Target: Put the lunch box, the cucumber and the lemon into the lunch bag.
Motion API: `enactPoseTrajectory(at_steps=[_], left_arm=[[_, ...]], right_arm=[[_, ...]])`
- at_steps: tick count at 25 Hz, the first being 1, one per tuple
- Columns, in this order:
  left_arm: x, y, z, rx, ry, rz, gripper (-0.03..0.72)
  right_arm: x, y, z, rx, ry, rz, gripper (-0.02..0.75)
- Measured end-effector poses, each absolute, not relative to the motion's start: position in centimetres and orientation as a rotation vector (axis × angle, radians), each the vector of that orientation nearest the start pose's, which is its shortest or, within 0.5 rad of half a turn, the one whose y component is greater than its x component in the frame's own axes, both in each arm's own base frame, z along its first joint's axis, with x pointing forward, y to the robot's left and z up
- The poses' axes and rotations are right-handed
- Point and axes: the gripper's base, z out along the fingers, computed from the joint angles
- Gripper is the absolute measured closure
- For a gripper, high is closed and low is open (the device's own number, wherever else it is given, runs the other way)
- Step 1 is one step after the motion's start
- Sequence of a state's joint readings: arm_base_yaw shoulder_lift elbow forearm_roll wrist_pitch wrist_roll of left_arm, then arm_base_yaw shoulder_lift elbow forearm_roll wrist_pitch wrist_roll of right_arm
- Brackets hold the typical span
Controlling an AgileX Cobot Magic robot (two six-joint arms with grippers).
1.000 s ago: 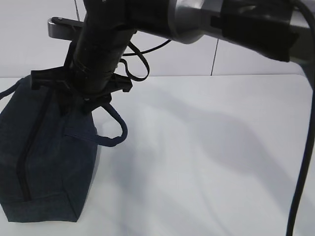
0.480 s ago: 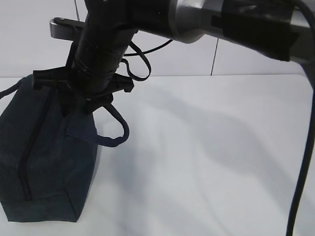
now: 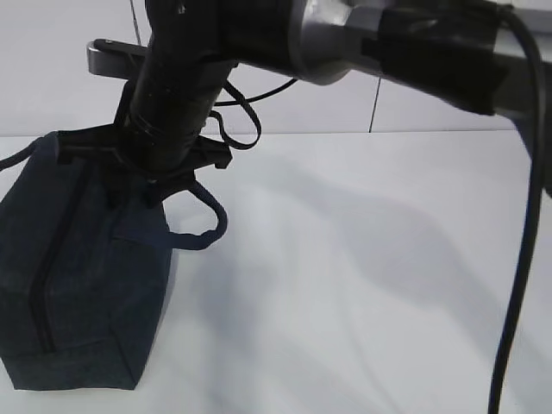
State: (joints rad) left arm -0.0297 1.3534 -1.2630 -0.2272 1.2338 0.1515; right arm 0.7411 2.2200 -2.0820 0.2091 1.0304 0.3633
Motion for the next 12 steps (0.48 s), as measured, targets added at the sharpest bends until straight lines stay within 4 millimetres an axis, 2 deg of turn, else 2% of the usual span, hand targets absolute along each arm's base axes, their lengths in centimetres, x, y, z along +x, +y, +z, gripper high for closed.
enactPoseTrajectory(at_steps=[3, 10, 12], left_arm=[[25.67, -2.7, 34.45, 0.197, 2.775, -0.288, 0.309], [25.67, -2.7, 34.45, 0.197, 2.775, -0.288, 0.309], [25.67, -2.7, 34.45, 0.197, 2.775, -0.288, 0.309]], right_arm=[[35.58, 34.81, 24.98, -0.429, 2.746, 0.608, 0.468], [35.64, 34.87, 24.81, -0.418, 2.748, 0.611, 0.706], [35.74, 34.79, 24.69, -0.388, 2.754, 0.596, 0.729]])
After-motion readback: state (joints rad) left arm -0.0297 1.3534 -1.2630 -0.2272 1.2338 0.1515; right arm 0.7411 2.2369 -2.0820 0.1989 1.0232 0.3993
